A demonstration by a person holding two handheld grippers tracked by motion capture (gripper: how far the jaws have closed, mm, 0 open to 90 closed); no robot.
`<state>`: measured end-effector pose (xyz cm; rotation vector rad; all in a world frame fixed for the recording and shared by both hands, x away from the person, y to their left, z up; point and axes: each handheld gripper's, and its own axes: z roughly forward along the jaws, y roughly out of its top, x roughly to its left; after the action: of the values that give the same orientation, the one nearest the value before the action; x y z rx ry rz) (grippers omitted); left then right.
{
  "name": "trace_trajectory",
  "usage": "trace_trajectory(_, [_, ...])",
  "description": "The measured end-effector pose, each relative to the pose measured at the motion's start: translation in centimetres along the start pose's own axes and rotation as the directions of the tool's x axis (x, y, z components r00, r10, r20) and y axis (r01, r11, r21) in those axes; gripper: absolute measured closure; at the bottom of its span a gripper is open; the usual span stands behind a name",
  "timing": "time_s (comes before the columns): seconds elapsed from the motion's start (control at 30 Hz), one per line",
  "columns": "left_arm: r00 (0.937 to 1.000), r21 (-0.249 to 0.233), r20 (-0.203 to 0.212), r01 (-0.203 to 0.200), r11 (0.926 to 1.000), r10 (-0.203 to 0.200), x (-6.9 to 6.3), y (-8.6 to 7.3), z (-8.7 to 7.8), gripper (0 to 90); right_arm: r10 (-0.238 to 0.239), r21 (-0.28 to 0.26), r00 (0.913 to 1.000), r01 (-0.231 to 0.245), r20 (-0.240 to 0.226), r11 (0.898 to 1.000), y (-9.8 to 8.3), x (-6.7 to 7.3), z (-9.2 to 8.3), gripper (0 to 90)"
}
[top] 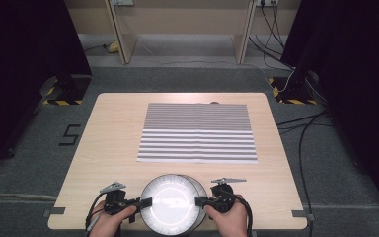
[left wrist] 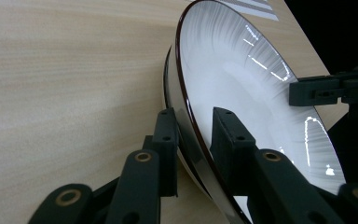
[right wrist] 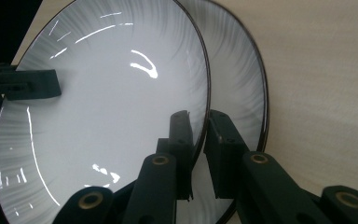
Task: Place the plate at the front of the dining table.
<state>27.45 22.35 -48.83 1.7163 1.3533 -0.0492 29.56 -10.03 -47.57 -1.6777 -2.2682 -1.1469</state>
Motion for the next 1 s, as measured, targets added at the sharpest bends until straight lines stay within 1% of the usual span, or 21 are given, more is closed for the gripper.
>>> trace_trajectory(0.03, [1.0000, -0.004, 0.001, -0.004, 1.0000, 0.004, 0.0, 0.1, 0.0, 72.6, 0.000, -0.019, 1.0000, -0.001, -0.001, 1.000, 0.2, -0.2, -0.1, 83.0])
trace_trajectory(0.1, [1.0000, -0.004, 0.001, -0.005, 1.0000, 0.005, -0.1, 0.1, 0.0, 73.4, 0.016, -0.033, 0.9998, -0.017, -0.006, 0.999, 0.4, -0.3, -0.2, 84.3])
trace_trajectory(0.13, [1.0000, -0.001, 0.000, -0.006, 1.0000, 0.006, -0.1, 0.3, 0.1, 73.8, 0.011, -0.048, 0.9999, -0.011, -0.001, 0.999, 0.6, -0.3, -0.3, 84.8])
trace_trajectory(0.27, [1.0000, -0.005, 0.002, -0.004, 1.0000, 0.004, 0.0, 0.9, 0.3, 76.2, 0.019, -0.070, 0.9998, -0.018, 0.009, 0.997, 0.7, -0.2, -0.5, 85.7])
trace_trajectory(0.37, [0.9997, -0.010, -0.004, -0.024, 0.9997, 0.024, -0.3, 1.5, 0.3, 79.1, 0.017, -0.102, 0.9996, -0.015, 0.021, 0.995, 1.0, -0.2, -0.8, 87.0])
trace_trajectory(0.43, [0.9995, -0.011, -0.007, -0.031, 0.9995, 0.031, -0.3, 1.8, 0.3, 80.5, 0.009, -0.108, 0.9996, -0.006, 0.026, 0.994, 1.1, -0.2, -0.9, 87.1])
trace_trajectory(0.47, [0.9995, -0.018, -0.008, -0.030, 0.9994, 0.030, -0.3, 2.2, 0.3, 81.1, -0.012, -0.112, 0.9991, 0.016, 0.041, 0.994, 1.3, 0.0, -1.1, 87.1])
trace_trajectory(0.6, [0.9997, -0.033, -0.010, -0.021, 0.9993, 0.021, -0.2, 2.6, 0.4, 82.1, -0.021, -0.127, 0.9983, 0.028, 0.054, 0.992, 1.5, 0.2, -1.0, 87.1])
trace_trajectory(0.63, [0.9998, -0.035, -0.010, -0.019, 0.9992, 0.018, -0.2, 2.6, 0.4, 82.2, -0.030, -0.134, 0.9977, 0.038, 0.061, 0.990, 1.5, 0.2, -1.0, 87.1])
trace_trajectory(0.73, [1.0000, -0.028, -0.003, -0.008, 0.9996, 0.008, -0.2, 2.7, 0.5, 82.4, -0.040, -0.146, 0.9966, 0.050, 0.071, 0.988, 1.6, 0.2, -1.0, 87.0])
trace_trajectory(0.77, [1.0000, -0.025, 0.003, 0.003, 0.9997, -0.002, -0.1, 2.7, 0.6, 82.6, -0.044, -0.156, 0.9960, 0.056, 0.078, 0.986, 1.7, 0.3, -1.1, 87.0])
trace_trajectory(0.8, [1.0000, -0.025, 0.003, 0.003, 0.9997, -0.002, -0.1, 2.7, 0.6, 82.7, -0.052, -0.160, 0.9954, 0.064, 0.080, 0.985, 1.7, 0.3, -1.1, 86.9])
trace_trajectory(0.9, [0.9998, -0.022, 0.017, 0.013, 0.9997, -0.012, -0.1, 2.9, 0.8, 82.9, -0.054, -0.168, 0.9951, 0.067, 0.083, 0.983, 1.8, 0.3, -1.3, 86.8])
trace_trajectory(0.97, [0.9997, -0.031, 0.021, 0.011, 0.9995, -0.010, -0.2, 2.9, 0.9, 83.0, -0.057, -0.180, 0.9943, 0.073, 0.090, 0.981, 2.0, 0.3, -1.5, 86.6])
trace_trajectory(1.0, [0.9997, -0.038, 0.024, 0.009, 0.9992, -0.008, -0.2, 3.0, 1.0, 83.0, -0.052, -0.183, 0.9948, 0.067, 0.088, 0.981, 2.0, 0.3, -1.7, 86.6])
